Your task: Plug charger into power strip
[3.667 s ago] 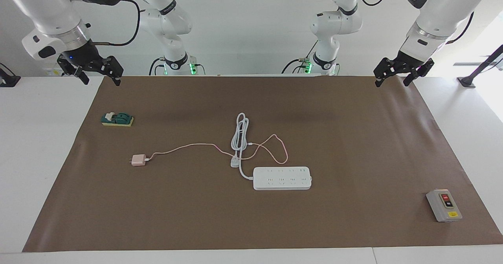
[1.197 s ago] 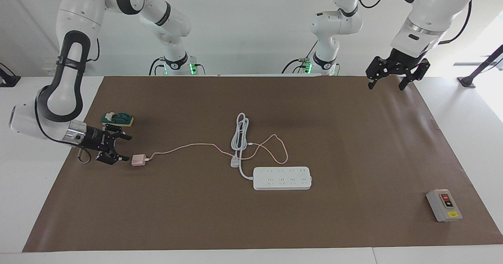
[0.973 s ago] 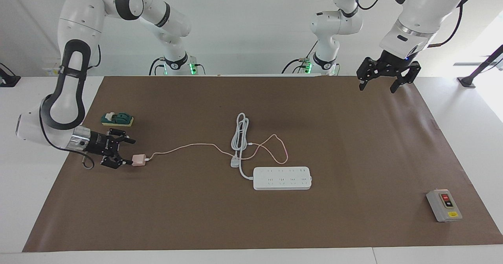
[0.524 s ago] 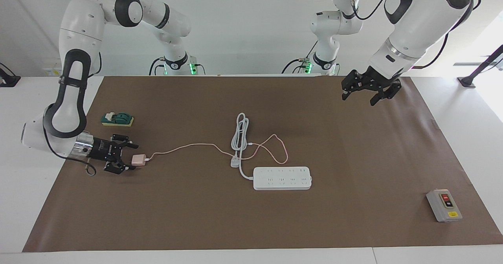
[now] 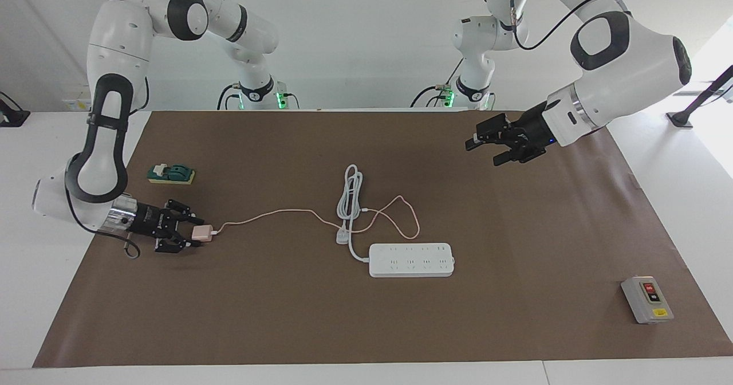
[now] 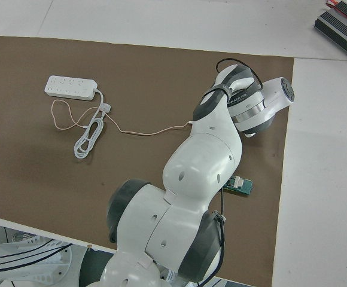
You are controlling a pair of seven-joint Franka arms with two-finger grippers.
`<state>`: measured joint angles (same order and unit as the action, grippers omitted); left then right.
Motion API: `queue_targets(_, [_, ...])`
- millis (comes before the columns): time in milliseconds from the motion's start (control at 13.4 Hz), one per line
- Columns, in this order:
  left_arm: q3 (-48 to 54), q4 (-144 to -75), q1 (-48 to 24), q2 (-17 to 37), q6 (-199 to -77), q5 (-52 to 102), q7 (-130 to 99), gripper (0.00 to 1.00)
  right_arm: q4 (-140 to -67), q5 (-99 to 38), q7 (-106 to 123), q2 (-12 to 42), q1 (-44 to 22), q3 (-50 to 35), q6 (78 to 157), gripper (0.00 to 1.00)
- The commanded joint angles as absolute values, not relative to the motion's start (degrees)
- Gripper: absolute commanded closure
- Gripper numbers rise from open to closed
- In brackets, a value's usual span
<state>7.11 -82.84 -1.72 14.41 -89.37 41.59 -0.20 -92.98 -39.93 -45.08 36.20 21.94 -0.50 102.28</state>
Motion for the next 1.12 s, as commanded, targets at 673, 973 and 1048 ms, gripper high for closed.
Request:
queue_targets(673, [6.77,-97.20,-4.22,21.17,-97.82,79.52,21.86,0.00,-91.41,-40.87,-48.86,27.96,15.84,-1.49,99.32,1.00])
queue_targets(973, [6.68,-104.13,-5.62,21.10,-101.24,86.12,33.64,0.00,-89.49,-42.53,-58.77,24.52,6.53,-1.49,101.51,1.00])
queue_targets(1048, [6.68,-106.06,-5.80,20.83,-102.64,88.05,35.84,0.00,-88.25,-42.97,-61.50,24.52,4.42,-1.58,101.60,1.00])
